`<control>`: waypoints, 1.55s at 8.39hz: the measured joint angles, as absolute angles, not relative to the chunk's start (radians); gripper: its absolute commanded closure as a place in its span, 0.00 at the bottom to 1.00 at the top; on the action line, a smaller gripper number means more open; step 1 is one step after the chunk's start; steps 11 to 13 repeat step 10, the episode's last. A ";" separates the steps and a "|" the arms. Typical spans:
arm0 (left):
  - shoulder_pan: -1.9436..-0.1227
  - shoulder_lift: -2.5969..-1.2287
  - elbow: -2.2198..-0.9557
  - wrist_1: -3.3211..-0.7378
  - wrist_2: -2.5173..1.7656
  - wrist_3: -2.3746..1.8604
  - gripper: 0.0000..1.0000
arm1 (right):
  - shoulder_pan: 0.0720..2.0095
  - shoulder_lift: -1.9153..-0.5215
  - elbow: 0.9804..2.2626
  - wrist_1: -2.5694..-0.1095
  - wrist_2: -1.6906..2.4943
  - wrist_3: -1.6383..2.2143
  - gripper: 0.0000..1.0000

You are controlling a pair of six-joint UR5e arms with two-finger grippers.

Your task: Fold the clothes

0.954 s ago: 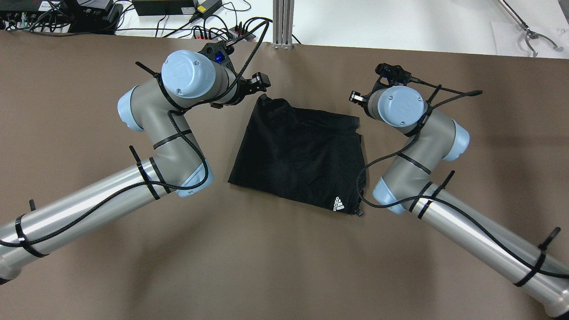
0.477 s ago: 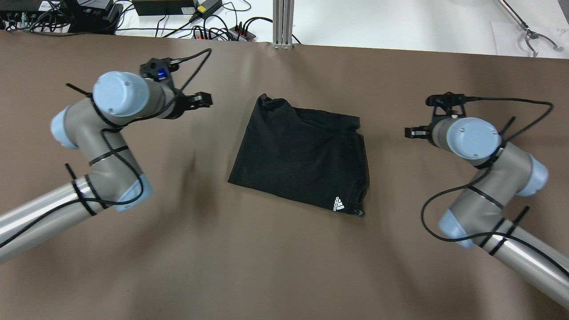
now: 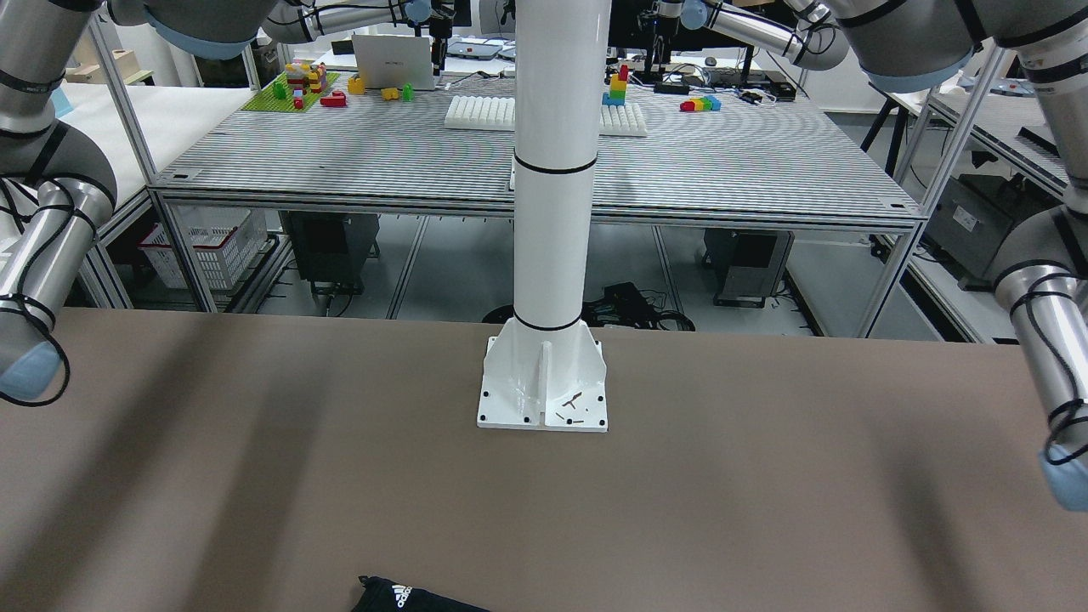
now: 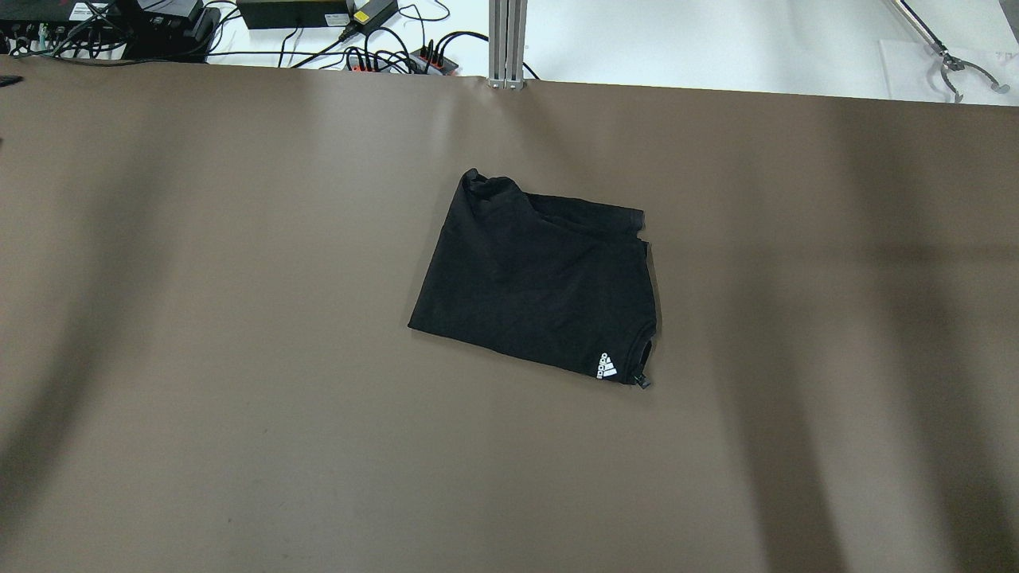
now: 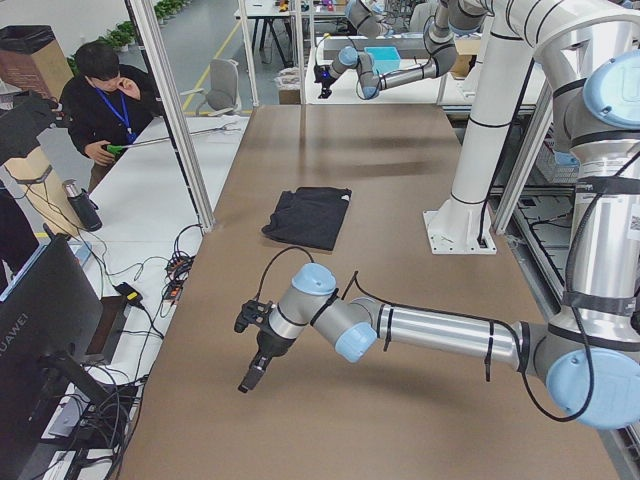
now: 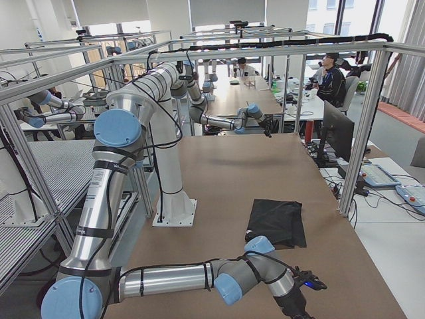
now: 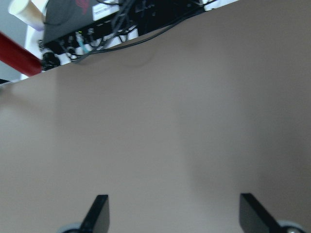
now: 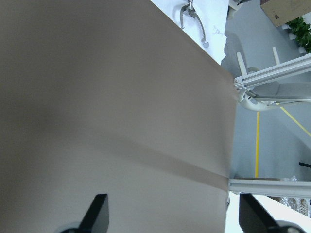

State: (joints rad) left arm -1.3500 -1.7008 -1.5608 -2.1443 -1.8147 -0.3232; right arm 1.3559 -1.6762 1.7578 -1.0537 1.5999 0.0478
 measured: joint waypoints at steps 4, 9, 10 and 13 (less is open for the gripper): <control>-1.680 -1.620 -1.569 -2.091 -1.882 0.046 0.06 | 1.624 -1.717 1.804 -1.099 1.659 -0.157 0.06; -1.768 -1.479 -1.641 -2.125 -1.870 0.104 0.06 | 1.650 -1.825 1.851 -1.118 1.562 -0.159 0.06; -1.777 -1.468 -1.651 -2.128 -1.868 0.105 0.06 | 1.650 -1.826 1.850 -1.117 1.560 -0.153 0.06; -1.777 -1.468 -1.651 -2.128 -1.868 0.105 0.06 | 1.650 -1.826 1.850 -1.117 1.560 -0.153 0.06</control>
